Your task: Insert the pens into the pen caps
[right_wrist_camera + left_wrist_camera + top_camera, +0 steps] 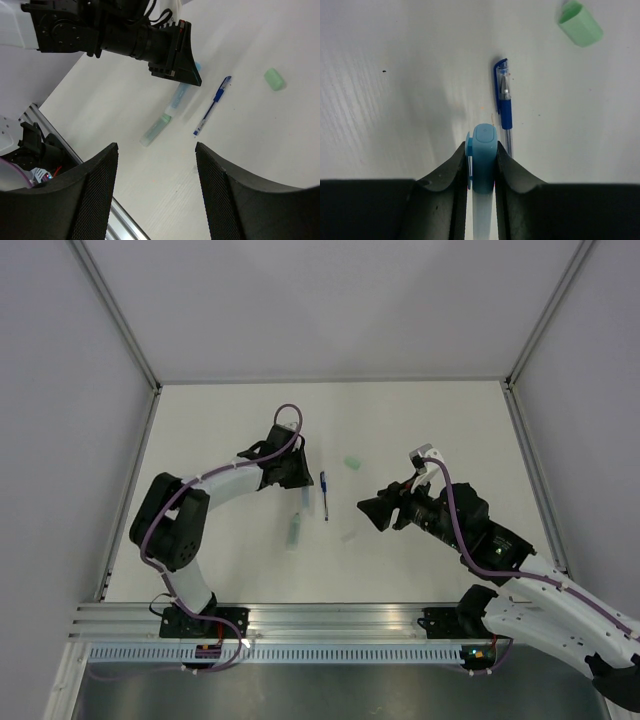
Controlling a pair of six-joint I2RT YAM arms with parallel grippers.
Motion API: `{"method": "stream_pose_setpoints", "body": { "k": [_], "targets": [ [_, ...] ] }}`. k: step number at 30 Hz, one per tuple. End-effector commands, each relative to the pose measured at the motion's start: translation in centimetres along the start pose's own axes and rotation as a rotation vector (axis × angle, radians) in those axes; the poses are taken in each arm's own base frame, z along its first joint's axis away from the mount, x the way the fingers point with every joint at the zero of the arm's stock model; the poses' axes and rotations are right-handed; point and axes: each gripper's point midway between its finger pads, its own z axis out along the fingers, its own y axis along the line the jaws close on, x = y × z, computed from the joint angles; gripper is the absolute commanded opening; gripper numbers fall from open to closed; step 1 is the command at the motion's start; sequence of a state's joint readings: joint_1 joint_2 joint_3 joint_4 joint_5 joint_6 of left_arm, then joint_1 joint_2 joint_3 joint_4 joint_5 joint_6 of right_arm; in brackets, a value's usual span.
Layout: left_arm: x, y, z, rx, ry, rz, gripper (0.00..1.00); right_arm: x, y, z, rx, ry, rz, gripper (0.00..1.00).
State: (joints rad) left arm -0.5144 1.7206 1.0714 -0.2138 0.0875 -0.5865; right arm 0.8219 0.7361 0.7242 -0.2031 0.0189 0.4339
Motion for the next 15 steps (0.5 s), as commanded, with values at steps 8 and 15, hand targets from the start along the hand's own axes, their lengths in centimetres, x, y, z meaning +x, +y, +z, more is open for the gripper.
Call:
{"method": "stream_pose_setpoints", "body": {
  "k": [8,15],
  "targets": [
    [0.6,1.8,3.6,-0.087,0.05,0.015,0.16,-0.1,-1.2,-0.3,0.052,-0.02,-0.024,0.69],
    [1.0,1.8,3.2,-0.089,0.067,0.011,0.37,0.1,-1.3,-0.1,0.058,-0.015,-0.025,0.69]
  ]
}}
